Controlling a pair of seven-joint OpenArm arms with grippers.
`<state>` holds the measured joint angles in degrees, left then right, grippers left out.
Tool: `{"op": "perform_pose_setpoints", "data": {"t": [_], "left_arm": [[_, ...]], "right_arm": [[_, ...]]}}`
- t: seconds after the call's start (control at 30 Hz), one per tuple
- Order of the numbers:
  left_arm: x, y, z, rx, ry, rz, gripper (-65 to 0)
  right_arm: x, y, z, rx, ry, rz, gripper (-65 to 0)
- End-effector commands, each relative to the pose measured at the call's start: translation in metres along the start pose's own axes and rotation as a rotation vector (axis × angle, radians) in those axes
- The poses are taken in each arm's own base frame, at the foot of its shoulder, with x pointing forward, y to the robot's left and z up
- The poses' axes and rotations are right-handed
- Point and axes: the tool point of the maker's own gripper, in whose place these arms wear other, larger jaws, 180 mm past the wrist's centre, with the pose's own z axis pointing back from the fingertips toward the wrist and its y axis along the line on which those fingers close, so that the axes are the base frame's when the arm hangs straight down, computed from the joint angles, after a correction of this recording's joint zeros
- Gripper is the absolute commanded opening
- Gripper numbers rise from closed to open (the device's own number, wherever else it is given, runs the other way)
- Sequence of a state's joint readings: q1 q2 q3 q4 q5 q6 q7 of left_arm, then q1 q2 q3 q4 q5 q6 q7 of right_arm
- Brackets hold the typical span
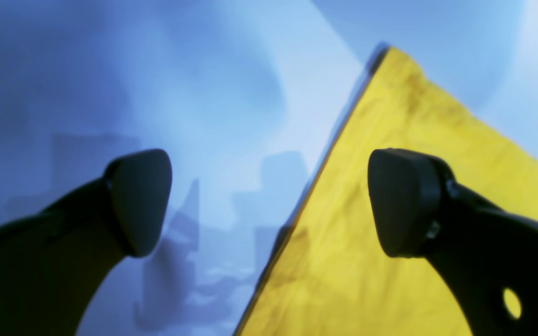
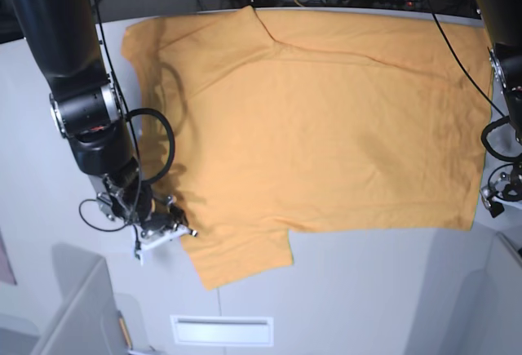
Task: Fold the T-shirt properly
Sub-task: 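Release the left gripper and move it to the other hem corner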
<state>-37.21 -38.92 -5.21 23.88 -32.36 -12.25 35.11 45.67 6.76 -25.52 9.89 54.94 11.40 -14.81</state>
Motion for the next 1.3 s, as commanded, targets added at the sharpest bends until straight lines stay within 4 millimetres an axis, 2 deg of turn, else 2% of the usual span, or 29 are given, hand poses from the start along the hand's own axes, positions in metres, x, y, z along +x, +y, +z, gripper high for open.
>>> {"op": "perform_pose_setpoints", "data": {"t": [0.0, 0.07, 0.13, 0.27, 0.33, 0.47, 0.53, 0.83, 1.1, 1.27], "left_arm": [[0.028, 0.004, 0.008, 0.013, -0.062, -0.021, -0.3], [0.018, -0.002, 0.001, 0.022, -0.035, -0.069, -0.3], [0.005, -0.021, -0.008, 0.000, -0.007, -0.096, -0.3], [-0.016, -0.035, -0.017, -0.022, 0.030, -0.106, -0.3], [-0.030, -0.037, -0.020, -0.026, 0.050, -0.111, -0.5], [-0.041, -0.039, -0.023, -0.030, 0.068, -0.115, -2.1], [-0.041, -0.040, -0.024, -0.034, 0.068, -0.117, -10.0], [-0.055, -0.034, -0.024, -0.025, 0.090, -0.136, -65.0], [-0.057, -0.052, -0.014, -0.066, 0.115, -0.218, -65.0], [-0.066, -0.036, 0.001, -0.080, 0.154, -0.108, -65.0]], "right_arm": [[0.015, 0.003, 0.003, -0.005, -0.014, 0.016, -65.0], [0.014, 0.003, 0.003, -0.005, -0.013, 0.016, -65.0], [0.014, 0.002, 0.003, -0.007, -0.012, 0.015, -65.0], [0.014, 0.002, 0.003, -0.007, -0.012, 0.015, -65.0], [0.014, 0.001, 0.004, -0.008, -0.013, 0.015, -65.0], [0.014, 0.001, 0.004, -0.008, -0.013, 0.015, -65.0], [0.014, 0.001, 0.004, -0.008, -0.013, 0.015, -65.0], [0.014, 0.000, 0.004, -0.009, -0.012, 0.015, -65.0], [0.014, 0.000, 0.004, -0.010, -0.011, 0.014, -65.0], [0.011, -0.001, 0.003, -0.012, -0.007, 0.013, -65.0]]}}
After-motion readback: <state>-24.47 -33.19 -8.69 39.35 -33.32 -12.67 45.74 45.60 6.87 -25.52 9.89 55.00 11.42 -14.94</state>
